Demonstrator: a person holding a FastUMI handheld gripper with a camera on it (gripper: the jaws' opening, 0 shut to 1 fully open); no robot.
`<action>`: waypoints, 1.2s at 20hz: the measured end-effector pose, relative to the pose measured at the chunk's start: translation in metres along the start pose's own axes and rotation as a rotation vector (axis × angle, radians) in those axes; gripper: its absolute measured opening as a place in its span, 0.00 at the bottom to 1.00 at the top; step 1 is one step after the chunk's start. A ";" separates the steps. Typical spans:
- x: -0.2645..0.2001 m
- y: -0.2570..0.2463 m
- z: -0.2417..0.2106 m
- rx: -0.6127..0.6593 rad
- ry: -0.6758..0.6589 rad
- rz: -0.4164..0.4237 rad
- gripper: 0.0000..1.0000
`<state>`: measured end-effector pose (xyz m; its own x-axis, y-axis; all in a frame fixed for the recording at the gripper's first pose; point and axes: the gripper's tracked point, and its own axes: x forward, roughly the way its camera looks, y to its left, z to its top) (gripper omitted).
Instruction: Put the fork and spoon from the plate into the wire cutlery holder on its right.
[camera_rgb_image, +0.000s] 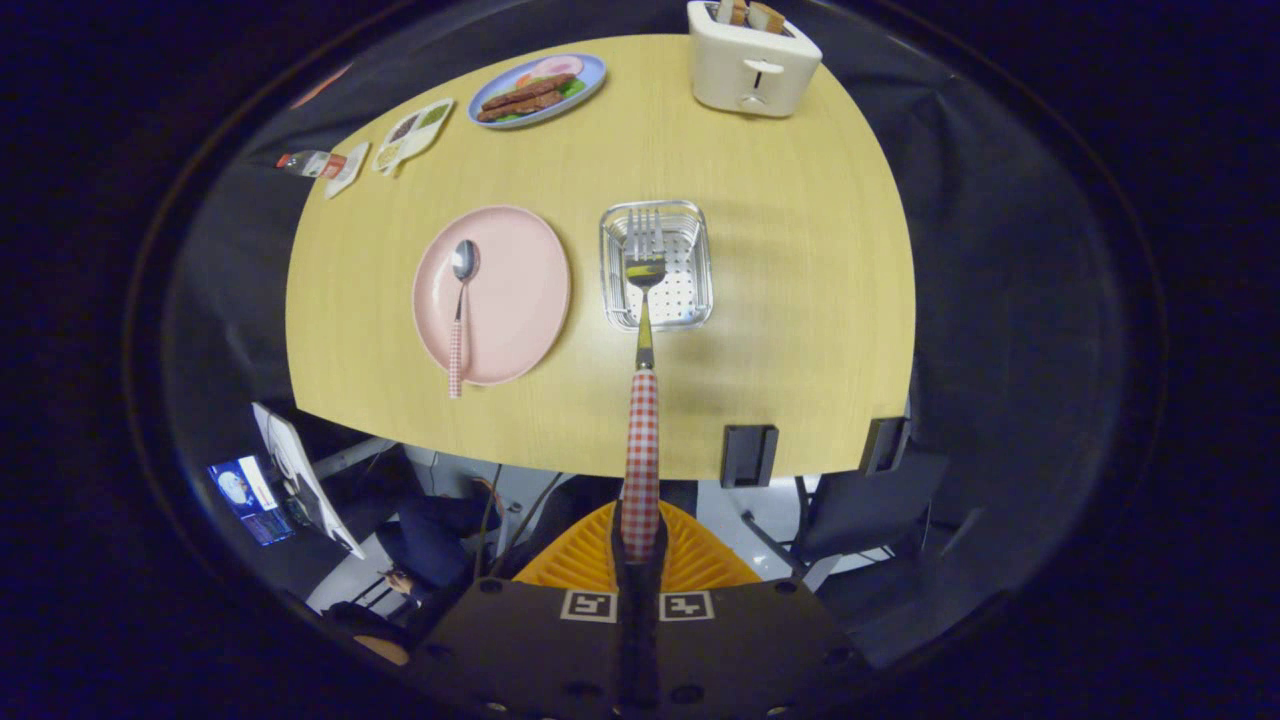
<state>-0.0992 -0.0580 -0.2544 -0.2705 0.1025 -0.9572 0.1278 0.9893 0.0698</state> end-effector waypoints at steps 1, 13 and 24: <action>0.003 0.001 0.000 0.009 0.026 0.016 0.01; 0.012 -0.005 0.040 0.001 0.186 -0.012 0.01; 0.027 -0.008 0.057 0.049 0.231 0.003 0.08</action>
<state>-0.0534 -0.0693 -0.2967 -0.4806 0.1316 -0.8670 0.1736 0.9834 0.0531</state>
